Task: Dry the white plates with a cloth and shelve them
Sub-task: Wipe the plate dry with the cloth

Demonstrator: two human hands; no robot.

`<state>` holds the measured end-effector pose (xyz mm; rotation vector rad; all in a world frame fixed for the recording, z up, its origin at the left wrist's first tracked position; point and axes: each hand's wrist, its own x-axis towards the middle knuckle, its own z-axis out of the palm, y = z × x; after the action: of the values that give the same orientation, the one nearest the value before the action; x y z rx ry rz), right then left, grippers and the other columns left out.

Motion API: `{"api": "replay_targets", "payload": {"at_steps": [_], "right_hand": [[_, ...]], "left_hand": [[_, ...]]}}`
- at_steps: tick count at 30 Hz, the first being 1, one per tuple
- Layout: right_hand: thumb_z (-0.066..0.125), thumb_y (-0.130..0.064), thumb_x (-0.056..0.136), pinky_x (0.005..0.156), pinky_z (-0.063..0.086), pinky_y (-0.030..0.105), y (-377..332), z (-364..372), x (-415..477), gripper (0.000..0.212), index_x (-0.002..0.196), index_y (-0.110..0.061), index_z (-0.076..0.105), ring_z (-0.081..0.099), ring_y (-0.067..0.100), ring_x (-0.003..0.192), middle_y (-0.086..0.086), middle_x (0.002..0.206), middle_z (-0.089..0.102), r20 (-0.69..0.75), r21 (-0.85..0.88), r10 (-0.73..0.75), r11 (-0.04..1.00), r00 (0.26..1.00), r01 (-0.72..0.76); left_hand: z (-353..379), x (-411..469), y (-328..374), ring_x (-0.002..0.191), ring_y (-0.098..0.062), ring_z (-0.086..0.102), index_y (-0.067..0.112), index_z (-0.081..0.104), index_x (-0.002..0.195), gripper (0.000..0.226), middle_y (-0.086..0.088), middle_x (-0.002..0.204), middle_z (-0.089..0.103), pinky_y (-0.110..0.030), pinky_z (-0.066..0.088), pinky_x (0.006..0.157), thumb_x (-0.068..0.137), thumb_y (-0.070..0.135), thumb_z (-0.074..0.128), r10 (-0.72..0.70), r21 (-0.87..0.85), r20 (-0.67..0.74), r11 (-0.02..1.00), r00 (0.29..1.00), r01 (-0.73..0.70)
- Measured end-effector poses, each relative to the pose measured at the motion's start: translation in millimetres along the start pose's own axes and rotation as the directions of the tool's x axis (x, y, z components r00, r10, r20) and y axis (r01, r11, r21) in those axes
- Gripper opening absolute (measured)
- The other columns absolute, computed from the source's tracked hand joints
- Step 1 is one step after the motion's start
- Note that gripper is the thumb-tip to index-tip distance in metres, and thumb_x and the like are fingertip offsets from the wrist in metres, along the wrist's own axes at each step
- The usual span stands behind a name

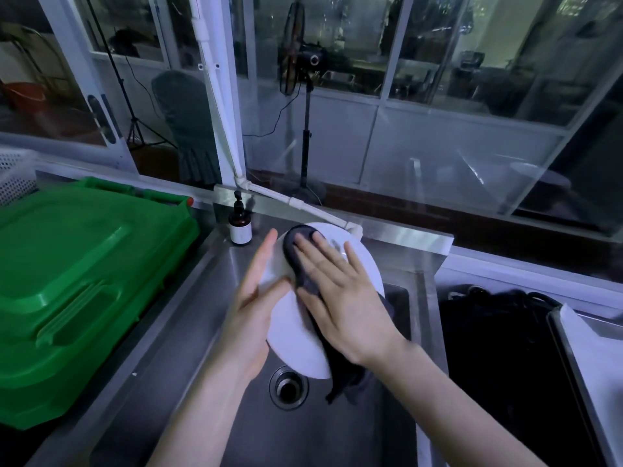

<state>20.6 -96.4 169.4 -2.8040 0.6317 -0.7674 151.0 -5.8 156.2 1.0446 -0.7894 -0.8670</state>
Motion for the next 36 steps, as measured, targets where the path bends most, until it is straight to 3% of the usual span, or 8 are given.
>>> {"api": "replay_targets", "payload": {"at_steps": [4, 9, 13, 18, 22, 27, 32, 36], "right_hand": [[0.038, -0.032, 0.102, 0.123, 0.006, 0.039, 15.8, -8.1, 6.9, 0.050, 0.150, -0.018, 0.035, 0.024, 0.010, 0.147, -0.007, 0.157, 0.032, -0.054, -0.078, 0.093, 0.992, 0.994, -0.097], [0.041, -0.024, 0.104, 0.122, 0.014, 0.033, 42.1, -14.5, -13.3, 0.049, 0.152, -0.021, 0.031, 0.025, -0.011, 0.139, -0.016, 0.155, 0.033, -0.093, 0.242, 0.421, 0.889, 0.902, -0.390], [0.042, -0.030, 0.101, 0.120, 0.006, 0.019, 27.0, -2.0, -62.5, 0.056, 0.154, -0.024, 0.024, 0.015, -0.009, 0.144, -0.017, 0.158, 0.025, -0.111, 0.321, 0.403, 0.880, 0.909, -0.351], [0.047, -0.029, 0.099, 0.120, 0.019, 0.047, -21.1, 24.3, -68.9, 0.055, 0.150, -0.011, 0.033, 0.022, 0.020, 0.149, 0.001, 0.159, 0.029, -0.102, -0.038, -0.034, 0.999, 0.994, 0.030], [0.045, -0.028, 0.101, 0.119, 0.019, 0.054, -35.9, 30.0, -48.5, 0.049, 0.147, -0.012, 0.041, 0.022, 0.017, 0.149, -0.001, 0.158, 0.031, -0.080, -0.151, -0.139, 0.980, 0.987, 0.126], [0.047, -0.030, 0.099, 0.117, 0.019, 0.058, -14.0, 25.5, -68.6, 0.055, 0.150, -0.013, 0.035, 0.025, 0.016, 0.148, -0.002, 0.159, 0.029, -0.138, -0.212, -0.026, 0.977, 0.990, -0.004], [0.039, -0.029, 0.102, 0.123, 0.004, 0.037, 17.8, -1.5, -53.9, 0.056, 0.155, -0.019, 0.024, 0.017, 0.005, 0.148, -0.017, 0.159, 0.024, -0.182, 0.279, 0.394, 0.899, 0.901, -0.336], [0.037, -0.032, 0.101, 0.123, 0.005, 0.039, 16.1, -13.6, -45.4, 0.054, 0.153, -0.017, 0.029, 0.014, 0.009, 0.150, -0.012, 0.159, 0.027, -0.188, 0.163, 0.279, 0.954, 0.942, -0.251]], "left_hand": [[-1.8, 0.8, -1.5, 0.138, 0.002, 0.045, 0.045, 0.053, 0.142, 0.060, 0.026, 0.145, 0.053, -0.033, 0.032, 0.117, 0.095, 0.009, 0.057, -0.012, -0.027, -0.042, 1.000, 0.999, 0.011], [-4.2, 8.9, 1.5, 0.124, -0.007, 0.062, 0.056, 0.059, 0.124, 0.050, 0.022, 0.136, 0.062, -0.035, 0.051, 0.100, 0.090, 0.019, 0.062, -0.010, -0.143, -0.149, 0.990, 0.989, -0.012], [-6.9, 13.7, 1.9, 0.117, -0.009, 0.066, 0.053, 0.061, 0.120, 0.045, 0.022, 0.123, 0.070, -0.031, 0.059, 0.082, 0.096, 0.015, 0.056, -0.014, -0.235, -0.262, 0.971, 0.965, -0.050], [10.4, 19.1, -1.1, 0.122, -0.018, 0.064, 0.044, 0.054, 0.131, 0.047, 0.007, 0.135, 0.064, -0.042, 0.056, 0.095, 0.103, 0.007, 0.044, -0.072, -0.293, -0.384, 0.955, 0.920, -0.048], [15.2, 17.9, -4.2, 0.106, -0.018, 0.073, 0.051, 0.060, 0.128, 0.045, 0.002, 0.124, 0.072, -0.032, 0.061, 0.073, 0.105, 0.016, 0.045, -0.120, -0.331, -0.317, 0.943, 0.941, 0.009], [-2.2, 26.9, 1.5, 0.123, -0.023, 0.064, 0.039, 0.049, 0.141, 0.048, 0.000, 0.141, 0.061, -0.046, 0.057, 0.092, 0.103, 0.009, 0.046, -0.054, -0.327, -0.300, 0.944, 0.952, -0.050], [-17.6, 11.0, -2.6, 0.125, -0.018, 0.063, 0.048, 0.058, 0.132, 0.046, 0.008, 0.140, 0.062, -0.041, 0.059, 0.087, 0.096, 0.020, 0.055, -0.011, -0.283, -0.167, 0.959, 0.986, -0.037], [-15.5, 8.7, 0.5, 0.122, -0.015, 0.064, 0.048, 0.057, 0.130, 0.044, 0.013, 0.136, 0.064, -0.039, 0.056, 0.086, 0.096, 0.020, 0.056, -0.019, -0.300, -0.201, 0.953, 0.979, -0.043]]}}
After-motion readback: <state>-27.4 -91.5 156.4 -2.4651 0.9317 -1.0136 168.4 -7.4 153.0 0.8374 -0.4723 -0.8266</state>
